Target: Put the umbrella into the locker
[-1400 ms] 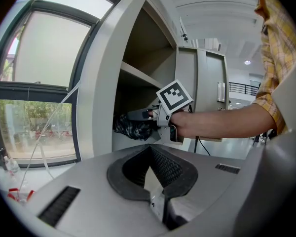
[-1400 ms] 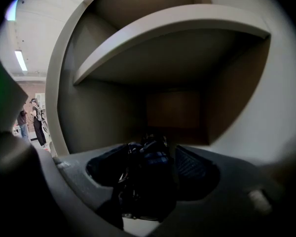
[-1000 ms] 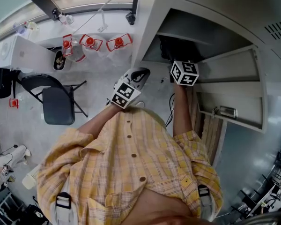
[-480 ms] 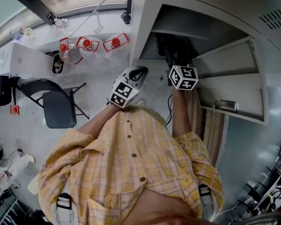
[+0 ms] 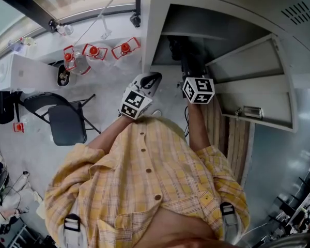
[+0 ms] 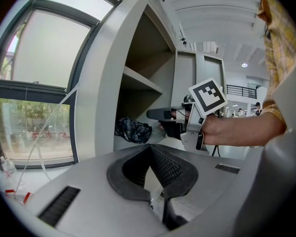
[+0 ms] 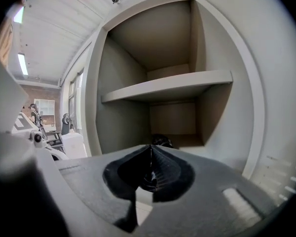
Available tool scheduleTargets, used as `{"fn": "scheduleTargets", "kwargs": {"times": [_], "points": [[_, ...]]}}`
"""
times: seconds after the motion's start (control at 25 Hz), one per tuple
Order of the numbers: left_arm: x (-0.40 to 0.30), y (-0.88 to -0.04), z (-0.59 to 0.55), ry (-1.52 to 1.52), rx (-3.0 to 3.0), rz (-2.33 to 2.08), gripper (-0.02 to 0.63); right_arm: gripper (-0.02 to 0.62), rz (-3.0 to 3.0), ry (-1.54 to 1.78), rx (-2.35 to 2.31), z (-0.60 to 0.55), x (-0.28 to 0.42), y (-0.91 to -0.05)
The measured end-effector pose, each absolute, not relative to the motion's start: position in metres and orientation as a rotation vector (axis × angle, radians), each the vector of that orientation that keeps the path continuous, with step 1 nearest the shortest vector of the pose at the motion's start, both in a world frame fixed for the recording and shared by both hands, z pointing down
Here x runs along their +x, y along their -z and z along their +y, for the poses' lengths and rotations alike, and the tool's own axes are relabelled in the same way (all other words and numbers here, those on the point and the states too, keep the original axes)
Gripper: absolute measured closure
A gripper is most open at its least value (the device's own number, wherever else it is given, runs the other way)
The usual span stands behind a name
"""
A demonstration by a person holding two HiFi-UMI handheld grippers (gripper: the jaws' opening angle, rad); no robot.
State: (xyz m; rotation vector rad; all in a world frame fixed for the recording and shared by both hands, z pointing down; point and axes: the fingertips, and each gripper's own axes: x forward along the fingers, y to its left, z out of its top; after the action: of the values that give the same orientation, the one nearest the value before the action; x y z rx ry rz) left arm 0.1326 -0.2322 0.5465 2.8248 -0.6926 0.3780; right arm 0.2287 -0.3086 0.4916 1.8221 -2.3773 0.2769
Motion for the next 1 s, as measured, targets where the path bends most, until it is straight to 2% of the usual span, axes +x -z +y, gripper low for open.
{"fn": "scheduleTargets", "kwargs": {"times": [1.0], "points": [[0.127, -0.533, -0.245, -0.300, 2.809, -0.740, 0.601, 0.597, -2.383, -0.330, 1.765, -0.269, 0.196, -0.515]]}}
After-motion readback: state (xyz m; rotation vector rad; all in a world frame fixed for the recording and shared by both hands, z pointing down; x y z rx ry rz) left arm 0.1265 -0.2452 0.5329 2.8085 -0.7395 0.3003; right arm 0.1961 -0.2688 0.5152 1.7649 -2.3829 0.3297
